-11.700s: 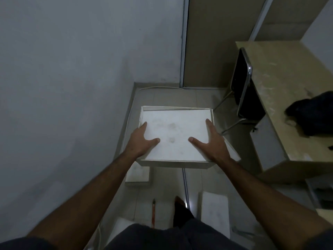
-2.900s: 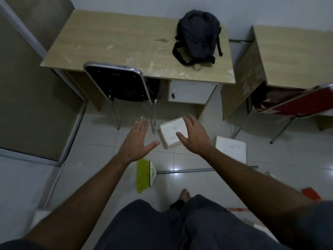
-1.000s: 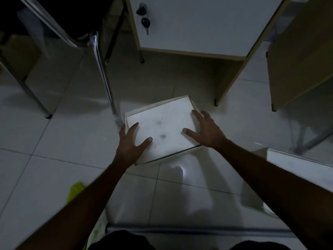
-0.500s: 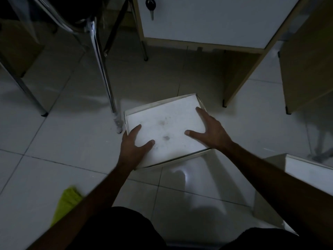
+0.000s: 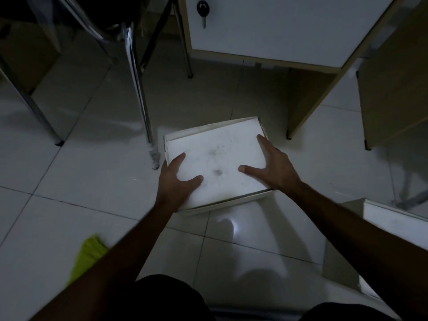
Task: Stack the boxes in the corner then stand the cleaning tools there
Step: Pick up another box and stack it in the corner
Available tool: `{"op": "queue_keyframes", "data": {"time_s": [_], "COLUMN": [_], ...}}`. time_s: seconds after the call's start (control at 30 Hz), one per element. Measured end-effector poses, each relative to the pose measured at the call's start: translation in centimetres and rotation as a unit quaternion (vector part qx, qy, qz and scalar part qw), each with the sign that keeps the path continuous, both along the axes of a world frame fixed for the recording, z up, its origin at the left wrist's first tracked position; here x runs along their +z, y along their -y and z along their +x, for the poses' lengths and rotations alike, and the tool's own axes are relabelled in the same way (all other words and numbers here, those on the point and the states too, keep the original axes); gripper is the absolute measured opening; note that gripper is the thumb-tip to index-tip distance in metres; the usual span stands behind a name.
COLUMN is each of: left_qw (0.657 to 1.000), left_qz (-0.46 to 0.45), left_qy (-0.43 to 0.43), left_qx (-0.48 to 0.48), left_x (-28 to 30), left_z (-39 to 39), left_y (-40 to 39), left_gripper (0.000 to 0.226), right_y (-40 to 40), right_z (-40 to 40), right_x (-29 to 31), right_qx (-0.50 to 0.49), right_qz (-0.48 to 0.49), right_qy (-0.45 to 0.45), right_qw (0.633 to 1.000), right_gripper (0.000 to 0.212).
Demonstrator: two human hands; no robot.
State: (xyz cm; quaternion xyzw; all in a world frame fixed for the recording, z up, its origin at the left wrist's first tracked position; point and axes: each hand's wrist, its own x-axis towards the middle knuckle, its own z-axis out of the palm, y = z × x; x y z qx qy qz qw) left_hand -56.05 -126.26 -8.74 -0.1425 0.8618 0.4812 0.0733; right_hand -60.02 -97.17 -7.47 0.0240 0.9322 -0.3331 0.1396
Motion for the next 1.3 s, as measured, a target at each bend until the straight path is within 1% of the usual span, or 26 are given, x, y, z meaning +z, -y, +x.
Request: {"op": "queue_keyframes", "data": {"time_s": [0.13, 0.27, 0.37, 0.5, 0.67, 0.9, 1.13, 1.3], "left_qw": [1.0, 0.999, 0.998, 0.998, 0.998, 0.998, 0.998, 0.998], "left_qz": [-0.016, -0.025, -0.04, -0.036, -0.028, -0.022, -0.026, -0.03], "left_qy": [0.002, 0.021, 0.024, 0.034, 0.037, 0.029, 0.029, 0.032], "left_qx": [-0.008, -0.022, -0.035, -0.034, -0.042, -0.052, -0.045, -0.044], "left_x": [4.4, 10.8, 16.1, 23.7, 33.4, 45.8, 55.3, 60.7], "left_z": [0.2, 1.7, 3.1, 4.7, 6.7, 8.4, 10.5, 12.2], "left_y": [0.0, 0.2, 0.2, -0.3, -0.4, -0.5, -0.4, -1.0], "left_gripper": [0.086, 0.087, 0.088, 0.088, 0.087, 0.086, 0.087, 0.087], "right_y": [0.0, -0.1, -0.1, -0.4, -0.4, -0.5, -0.5, -1.1], "right_z": [0.8, 3.0, 4.8, 7.5, 10.1, 13.1, 14.7, 16.3], "right_x": [4.2, 10.2, 15.5, 22.7, 32.3, 45.4, 55.7, 60.8], "right_qx": [-0.008, -0.022, -0.031, -0.045, -0.051, -0.068, -0.053, -0.044], "right_qz": [0.001, -0.012, -0.02, -0.025, -0.001, -0.021, -0.005, 0.007], "right_qy": [-0.007, 0.011, 0.022, 0.03, 0.041, 0.028, 0.02, 0.027], "right_qw": [1.0, 1.0, 0.999, 0.998, 0.998, 0.997, 0.998, 0.999], "right_gripper": [0.115, 0.117, 0.118, 0.117, 0.117, 0.115, 0.115, 0.117]}}
